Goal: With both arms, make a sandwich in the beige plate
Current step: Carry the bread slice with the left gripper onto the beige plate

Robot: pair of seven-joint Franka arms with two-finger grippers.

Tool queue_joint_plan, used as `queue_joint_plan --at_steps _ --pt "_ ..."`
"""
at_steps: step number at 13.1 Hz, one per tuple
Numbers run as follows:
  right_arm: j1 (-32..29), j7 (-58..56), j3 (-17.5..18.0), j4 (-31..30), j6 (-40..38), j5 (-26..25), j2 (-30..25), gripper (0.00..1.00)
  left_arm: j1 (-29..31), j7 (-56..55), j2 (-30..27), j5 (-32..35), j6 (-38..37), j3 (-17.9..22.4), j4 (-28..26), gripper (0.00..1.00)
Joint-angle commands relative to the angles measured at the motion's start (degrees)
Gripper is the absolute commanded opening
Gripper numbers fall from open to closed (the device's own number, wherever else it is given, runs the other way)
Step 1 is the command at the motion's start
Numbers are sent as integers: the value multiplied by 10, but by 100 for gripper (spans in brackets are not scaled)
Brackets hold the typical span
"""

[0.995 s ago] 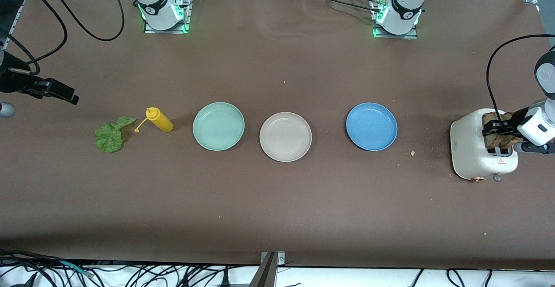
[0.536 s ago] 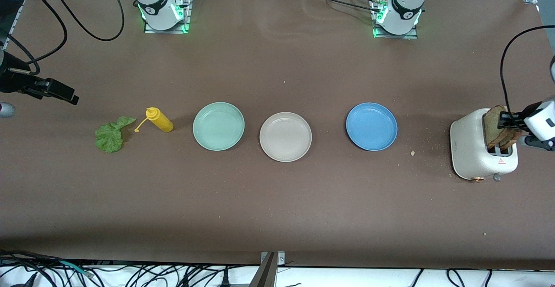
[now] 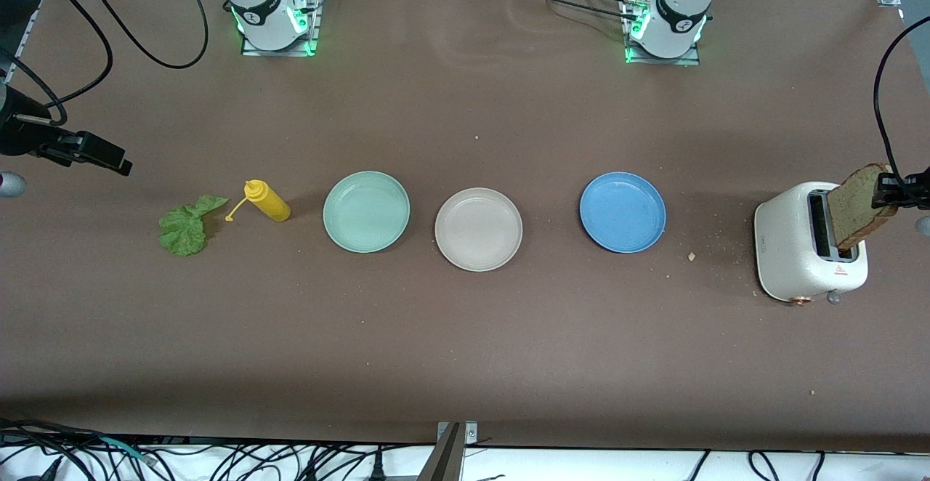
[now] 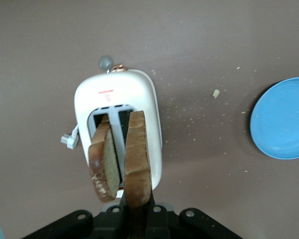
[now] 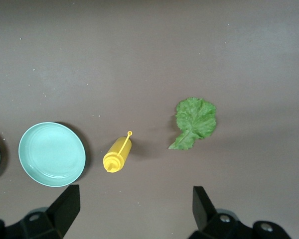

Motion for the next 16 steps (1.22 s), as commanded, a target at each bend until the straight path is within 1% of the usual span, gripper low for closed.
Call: queue_joint_plan --at_steps 1,2,5,6,7,9,10,11,13,14,16 --pt "-2 -8 3 -19 8 -9 -17 100 -16 -1 7 -78 -14 1 15 0" --pt "-2 -8 3 -19 8 -9 -17 100 -21 -10 11 -120 -14 1 15 0" --pt "-2 -8 3 -19 8 -9 -17 100 -58 -100 27 -244 -14 1 14 0" --pt "-2 -8 3 -19 8 -9 -17 100 -84 -128 35 -266 -14 1 14 0" --pt "-2 -8 3 -19 8 -9 -17 100 -109 -150 49 -272 -13 1 15 0" --pt "-2 -8 3 -19 8 -9 -17 100 -152 -176 77 -324 -7 1 15 0" --pt "-2 -8 4 -19 8 -9 -17 100 -162 -170 99 -359 -3 1 22 0" --pt "-2 -8 4 -19 8 -9 -17 100 -173 -170 128 -402 -2 1 44 0" --pt "-2 -8 3 -21 9 -9 -17 100 -201 -169 180 -484 -2 1 68 0" --pt "-2 -8 3 -22 9 -9 -17 100 -215 -164 201 -512 0 1 79 0" --pt "-2 -8 3 -22 10 -9 -17 100 -243 -94 228 -539 46 1 86 0"
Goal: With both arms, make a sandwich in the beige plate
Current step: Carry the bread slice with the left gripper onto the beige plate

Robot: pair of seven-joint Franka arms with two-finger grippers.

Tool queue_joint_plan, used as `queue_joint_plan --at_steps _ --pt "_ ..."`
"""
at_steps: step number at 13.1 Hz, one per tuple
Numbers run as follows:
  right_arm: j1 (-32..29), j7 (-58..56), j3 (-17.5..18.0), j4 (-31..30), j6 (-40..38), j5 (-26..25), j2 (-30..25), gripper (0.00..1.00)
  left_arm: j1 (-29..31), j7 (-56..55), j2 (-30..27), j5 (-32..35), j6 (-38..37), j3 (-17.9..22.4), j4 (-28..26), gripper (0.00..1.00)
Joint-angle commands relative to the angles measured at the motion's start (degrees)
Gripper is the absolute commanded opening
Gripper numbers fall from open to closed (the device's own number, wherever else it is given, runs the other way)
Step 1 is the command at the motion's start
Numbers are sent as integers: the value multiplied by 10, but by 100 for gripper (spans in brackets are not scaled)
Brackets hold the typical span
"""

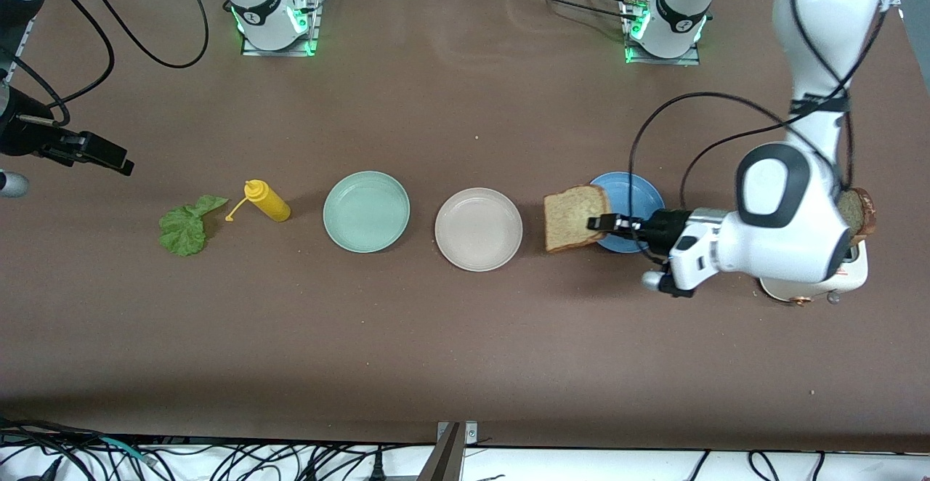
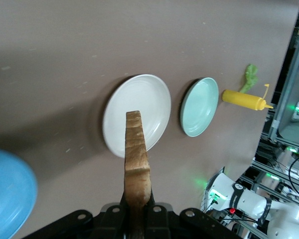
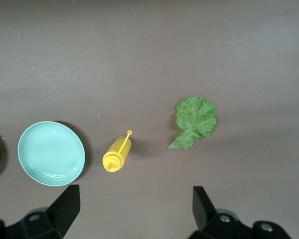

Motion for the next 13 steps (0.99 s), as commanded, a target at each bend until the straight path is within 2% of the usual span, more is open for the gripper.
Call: queue_joint_plan --at_steps 1,4,6,8,13 --pt "-2 -8 3 -17 7 -8 -15 100 -36 77 46 -57 34 7 36 0" --pt "-2 -8 3 -17 8 -8 -15 100 -69 105 87 -123 48 7 37 0" --pt "-2 -8 3 -17 8 -8 -15 100 -98 103 101 -127 76 7 32 0" --pt "-2 -8 3 -17 8 -8 -15 100 -109 104 129 -166 95 7 29 0" --pt "-2 -8 3 -17 8 -8 -15 100 -120 105 140 -176 98 7 26 0"
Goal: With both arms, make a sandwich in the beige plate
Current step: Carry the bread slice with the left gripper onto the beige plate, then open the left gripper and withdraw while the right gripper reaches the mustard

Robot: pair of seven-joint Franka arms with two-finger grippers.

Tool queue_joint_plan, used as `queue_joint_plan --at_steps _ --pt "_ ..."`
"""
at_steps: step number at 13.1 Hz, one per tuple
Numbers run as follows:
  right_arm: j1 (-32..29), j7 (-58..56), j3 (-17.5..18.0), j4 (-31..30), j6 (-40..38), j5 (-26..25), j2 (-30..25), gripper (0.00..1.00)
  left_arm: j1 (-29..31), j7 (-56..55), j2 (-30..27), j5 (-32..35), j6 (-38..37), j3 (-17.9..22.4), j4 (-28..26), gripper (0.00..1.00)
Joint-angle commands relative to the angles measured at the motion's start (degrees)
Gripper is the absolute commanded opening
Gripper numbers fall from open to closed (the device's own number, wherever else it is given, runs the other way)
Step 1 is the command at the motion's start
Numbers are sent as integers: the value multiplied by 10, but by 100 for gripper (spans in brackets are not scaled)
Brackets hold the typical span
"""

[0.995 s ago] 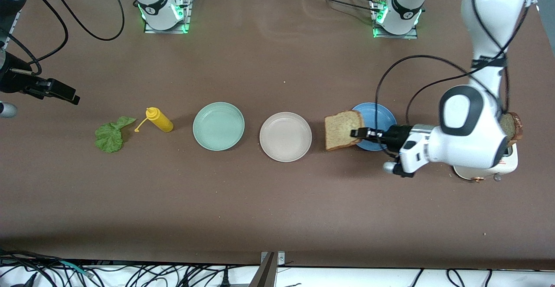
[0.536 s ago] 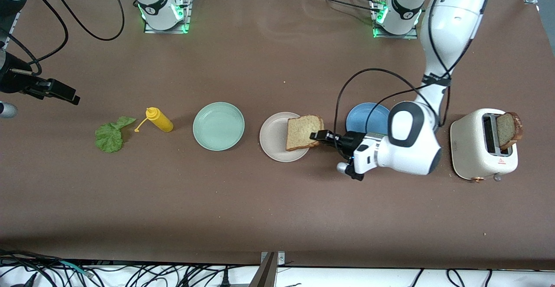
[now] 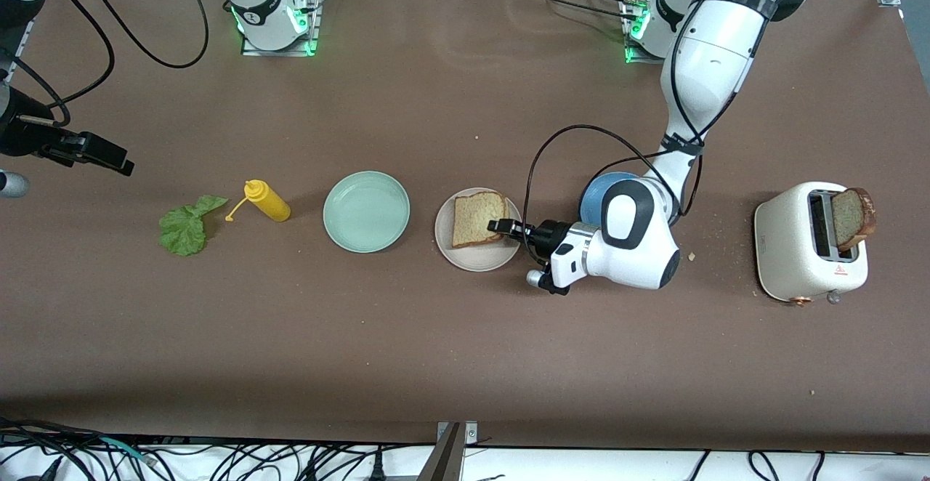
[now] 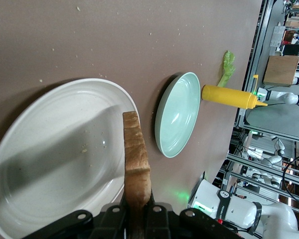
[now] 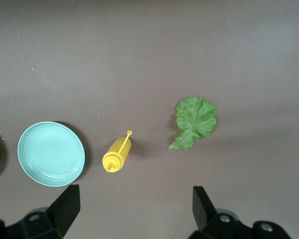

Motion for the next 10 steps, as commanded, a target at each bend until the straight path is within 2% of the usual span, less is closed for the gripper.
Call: queue_joint_plan --at_steps 1,2,3,4,5,6,10 --pt "-2 -8 3 -16 7 -8 -15 100 -9 10 7 -21 -2 7 12 0" --pt "-2 -8 3 -16 7 -8 -15 100 -10 10 9 -20 -1 7 11 19" --pt "-1 -7 3 -16 7 -8 -15 100 -11 10 11 -17 0 8 11 57" --pt "-1 -3 3 -16 8 -7 -15 100 -15 10 14 -16 4 8 9 82" --pt "-1 -3 3 -16 11 -7 -14 100 -16 10 14 -14 17 8 6 96" --pt "-1 -3 4 -16 14 -7 -14 100 -16 10 14 -14 23 8 6 99" --pt "6 1 5 -17 17 1 -8 100 -8 10 13 23 23 18 6 100"
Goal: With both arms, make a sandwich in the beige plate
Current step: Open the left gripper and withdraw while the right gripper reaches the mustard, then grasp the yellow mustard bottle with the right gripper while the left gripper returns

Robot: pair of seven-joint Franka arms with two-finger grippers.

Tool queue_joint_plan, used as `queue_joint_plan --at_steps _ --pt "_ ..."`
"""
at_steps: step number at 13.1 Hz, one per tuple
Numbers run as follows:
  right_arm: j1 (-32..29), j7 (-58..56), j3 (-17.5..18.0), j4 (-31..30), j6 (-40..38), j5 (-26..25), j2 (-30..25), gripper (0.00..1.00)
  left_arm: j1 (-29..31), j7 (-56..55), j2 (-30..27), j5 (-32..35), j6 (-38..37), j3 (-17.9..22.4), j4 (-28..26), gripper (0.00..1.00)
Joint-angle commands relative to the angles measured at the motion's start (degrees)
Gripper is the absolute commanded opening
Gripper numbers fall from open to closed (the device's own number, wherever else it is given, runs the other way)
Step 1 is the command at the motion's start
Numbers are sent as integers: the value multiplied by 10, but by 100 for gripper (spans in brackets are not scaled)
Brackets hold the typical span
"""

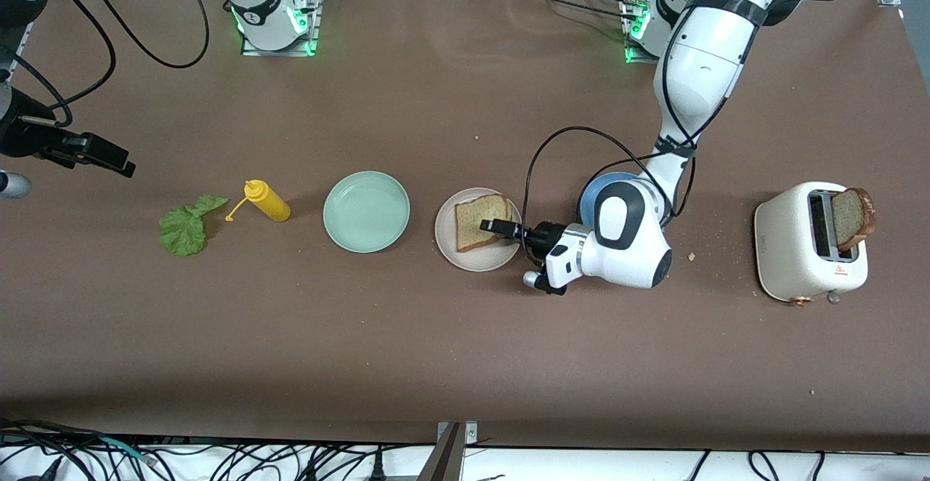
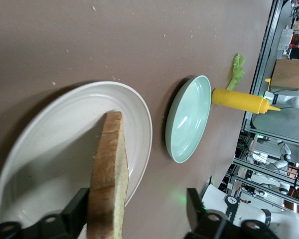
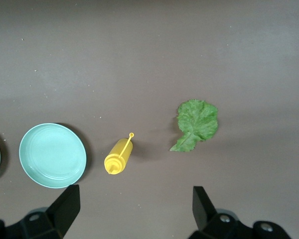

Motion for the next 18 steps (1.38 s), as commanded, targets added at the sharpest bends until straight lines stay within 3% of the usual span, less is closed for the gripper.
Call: queue_joint_plan --at_steps 1,5,10,13,16,18 --pt "3 -8 2 -27 25 4 -6 100 11 7 -4 34 2 17 7 100" --pt "1 -180 -6 -82 70 50 -8 100 54 0 -11 102 0 19 8 100" --pt "1 -526 -62 -147 110 142 -7 99 121 -40 -75 198 0 31 15 100" --pt "1 -724 -105 -194 123 217 -7 99 122 -61 -133 329 -6 70 8 100" --pt "1 -904 -121 -242 151 285 0 99 124 -105 -176 468 -52 75 8 100" --pt "-2 -988 -123 -250 154 315 21 99 137 -104 -201 512 -78 74 8 100"
